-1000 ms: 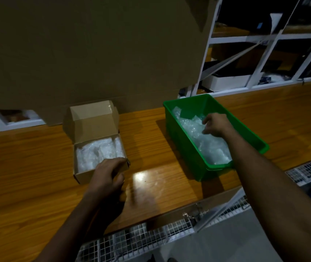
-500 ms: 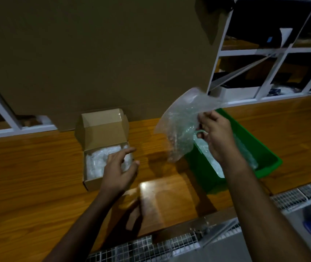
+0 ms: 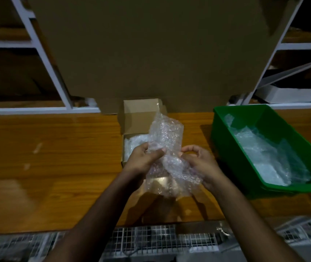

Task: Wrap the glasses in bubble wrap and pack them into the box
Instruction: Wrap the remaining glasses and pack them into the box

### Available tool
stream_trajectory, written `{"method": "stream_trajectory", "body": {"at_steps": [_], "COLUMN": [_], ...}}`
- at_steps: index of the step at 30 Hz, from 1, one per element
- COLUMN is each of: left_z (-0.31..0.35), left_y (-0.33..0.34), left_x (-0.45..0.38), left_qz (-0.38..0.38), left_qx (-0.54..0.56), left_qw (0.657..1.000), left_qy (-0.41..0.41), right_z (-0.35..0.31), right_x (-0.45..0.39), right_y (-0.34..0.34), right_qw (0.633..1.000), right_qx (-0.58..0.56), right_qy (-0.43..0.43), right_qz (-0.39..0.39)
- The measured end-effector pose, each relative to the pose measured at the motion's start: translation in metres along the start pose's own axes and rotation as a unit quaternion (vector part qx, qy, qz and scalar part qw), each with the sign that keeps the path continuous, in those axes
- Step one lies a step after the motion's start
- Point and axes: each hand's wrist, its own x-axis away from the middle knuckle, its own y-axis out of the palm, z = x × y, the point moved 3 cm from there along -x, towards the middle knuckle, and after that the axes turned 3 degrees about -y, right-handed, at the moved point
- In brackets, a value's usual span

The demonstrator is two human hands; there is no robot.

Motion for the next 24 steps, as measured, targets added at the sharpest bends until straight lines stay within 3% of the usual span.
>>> {"method": "stream_trajectory", "body": {"at_steps": [5, 7, 10, 12, 15, 17, 19, 24], "left_z": [-0.014, -0.02, -0.031, -0.035, -0.039, -0.044, -0.048, -0.055], "left_y": [-0.02, -0.025, -0.034, -0.036, -0.032, -0.03, -0.035, -0.077], "left_x": [0.005, 0.007, 0.009, 0.011, 0.012, 0.012, 0.013, 0.012], "left_qz": [0.076, 0.116, 0.158, 0.162, 0.137, 0.109, 0.115, 0.183], "left_qx": [0.01, 0.012, 0.024, 0.029, 0.026, 0.027, 0.033, 0.033], "left_qw": [0.997, 0.993, 0.986, 0.985, 0.989, 0.993, 0.993, 0.983], "left_qy": [0.021, 0.032, 0.044, 0.048, 0.043, 0.03, 0.017, 0.003], "right_z": [0.02, 0.026, 0.012, 0.002, 0.009, 0.017, 0.02, 0.025], "right_x": [0.006, 0.007, 0.017, 0.024, 0.03, 0.029, 0.027, 0.014], "right_y": [0.023, 0.026, 0.022, 0.029, 0.051, 0.058, 0.056, 0.02], "right_qw": [0.996, 0.999, 0.969, 0.97, 0.966, 0.951, 0.959, 0.995], "right_qx": [-0.062, 0.033, 0.167, 0.171, 0.215, 0.266, 0.235, 0.005], "right_qy": [0.058, 0.01, -0.135, -0.164, -0.109, -0.136, -0.15, -0.101], "right_qz": [-0.038, 0.019, 0.121, 0.056, -0.092, -0.08, -0.04, 0.026]}}
